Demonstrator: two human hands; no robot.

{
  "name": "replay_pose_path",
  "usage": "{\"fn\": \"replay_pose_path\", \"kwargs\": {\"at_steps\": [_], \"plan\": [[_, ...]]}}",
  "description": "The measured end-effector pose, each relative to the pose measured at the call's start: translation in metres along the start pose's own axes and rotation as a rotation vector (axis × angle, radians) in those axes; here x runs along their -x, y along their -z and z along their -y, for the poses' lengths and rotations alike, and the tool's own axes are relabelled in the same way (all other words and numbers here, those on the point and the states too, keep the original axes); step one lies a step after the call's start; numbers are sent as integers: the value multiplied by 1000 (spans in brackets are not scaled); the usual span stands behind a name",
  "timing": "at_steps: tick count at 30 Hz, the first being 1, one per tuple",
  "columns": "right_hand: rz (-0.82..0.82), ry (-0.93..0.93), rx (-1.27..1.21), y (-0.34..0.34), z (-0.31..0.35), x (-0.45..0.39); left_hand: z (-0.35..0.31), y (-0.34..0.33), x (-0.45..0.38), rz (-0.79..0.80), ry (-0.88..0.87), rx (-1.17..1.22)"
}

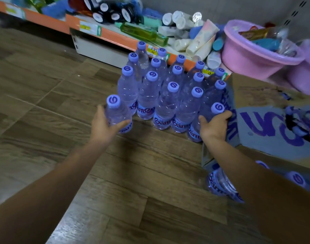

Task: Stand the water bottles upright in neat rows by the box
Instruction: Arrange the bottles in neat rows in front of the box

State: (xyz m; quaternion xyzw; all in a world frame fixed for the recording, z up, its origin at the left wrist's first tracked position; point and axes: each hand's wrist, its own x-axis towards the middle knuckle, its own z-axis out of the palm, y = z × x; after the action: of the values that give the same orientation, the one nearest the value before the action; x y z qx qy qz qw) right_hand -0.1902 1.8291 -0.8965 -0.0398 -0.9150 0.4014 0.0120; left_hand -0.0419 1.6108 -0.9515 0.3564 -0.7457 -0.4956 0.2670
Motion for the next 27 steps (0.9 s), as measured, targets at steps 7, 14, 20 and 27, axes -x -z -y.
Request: {"fn": "replay_pose_path", "kwargs": {"at_steps": [7,14,20,27], "plan": [[136,95,35,25,7,34,3,27,47,-50,63,84],[373,63,-482,147,7,63,-58,23,81,150,83,176],[314,246,-548,338,-33,68,-214,-35,129,544,-185,336],[30,241,-464,451,-165,38,-317,-182,250,1083,-394,303]]}}
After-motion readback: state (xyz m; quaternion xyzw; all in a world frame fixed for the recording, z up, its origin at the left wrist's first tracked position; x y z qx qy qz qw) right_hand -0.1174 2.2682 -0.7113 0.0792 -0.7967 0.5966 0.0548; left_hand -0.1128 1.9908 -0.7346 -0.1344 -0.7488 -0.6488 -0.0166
